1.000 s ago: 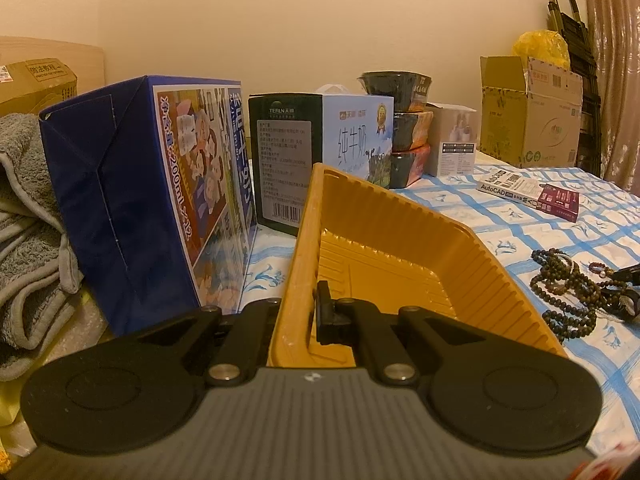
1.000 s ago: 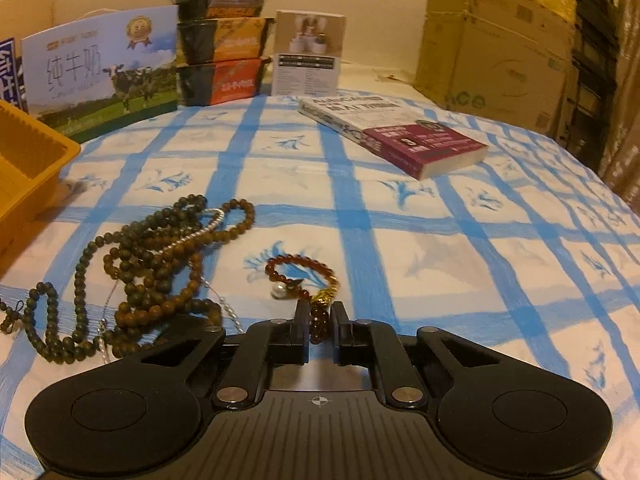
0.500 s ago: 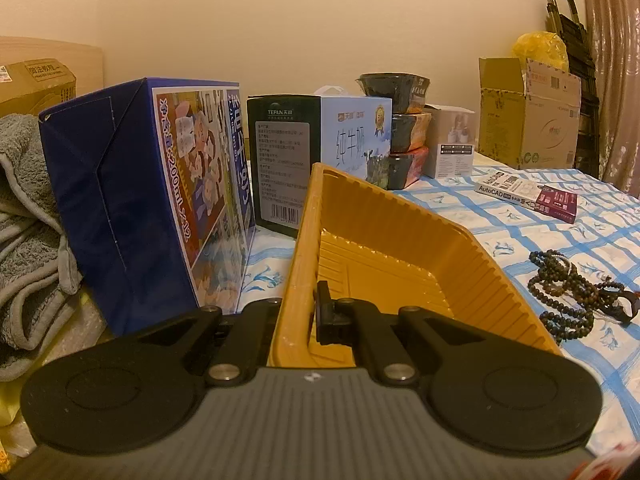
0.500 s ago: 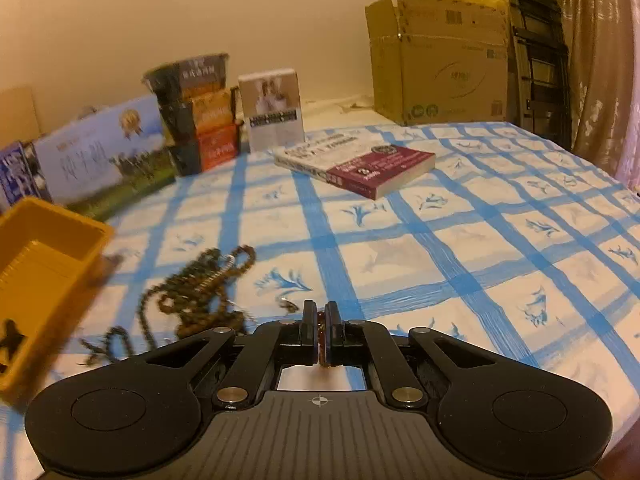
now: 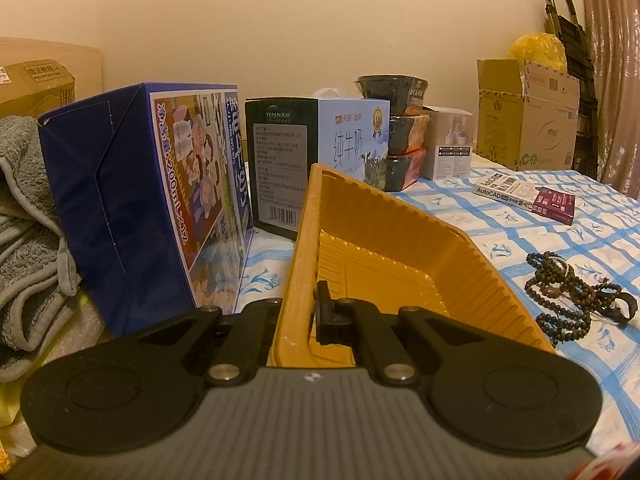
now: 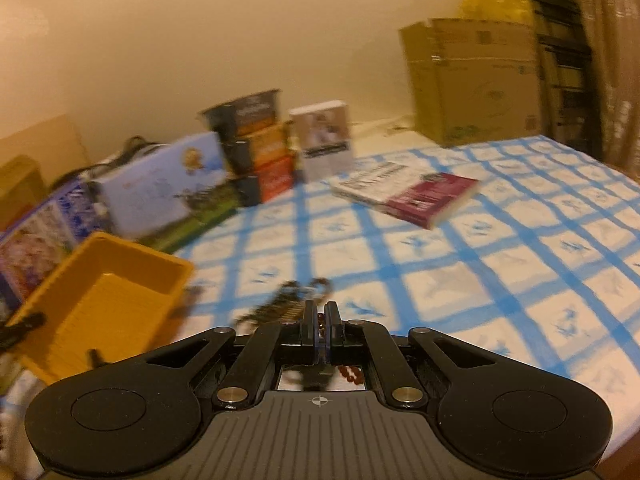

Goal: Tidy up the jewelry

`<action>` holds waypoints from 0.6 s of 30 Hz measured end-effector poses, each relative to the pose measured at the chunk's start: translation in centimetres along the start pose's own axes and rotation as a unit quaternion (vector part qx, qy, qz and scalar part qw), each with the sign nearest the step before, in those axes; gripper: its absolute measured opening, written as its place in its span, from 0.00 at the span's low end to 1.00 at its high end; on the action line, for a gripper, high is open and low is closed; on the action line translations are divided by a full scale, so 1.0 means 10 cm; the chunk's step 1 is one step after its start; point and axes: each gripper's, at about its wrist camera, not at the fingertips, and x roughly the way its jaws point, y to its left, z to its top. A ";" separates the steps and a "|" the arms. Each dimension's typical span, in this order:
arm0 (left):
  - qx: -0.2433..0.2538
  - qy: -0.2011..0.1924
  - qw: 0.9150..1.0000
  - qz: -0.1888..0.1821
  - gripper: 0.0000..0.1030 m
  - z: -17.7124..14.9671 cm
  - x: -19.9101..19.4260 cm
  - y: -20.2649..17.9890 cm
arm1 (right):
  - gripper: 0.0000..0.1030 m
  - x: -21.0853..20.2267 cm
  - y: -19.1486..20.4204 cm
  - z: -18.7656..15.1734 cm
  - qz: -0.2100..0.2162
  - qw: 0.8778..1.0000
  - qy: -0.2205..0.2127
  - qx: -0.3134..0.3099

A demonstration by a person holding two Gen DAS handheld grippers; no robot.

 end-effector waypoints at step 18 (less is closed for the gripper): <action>-0.007 -0.003 1.000 -0.007 0.04 0.02 -0.03 0.00 | 0.13 0.51 0.91 0.08 0.087 0.994 0.064 -0.033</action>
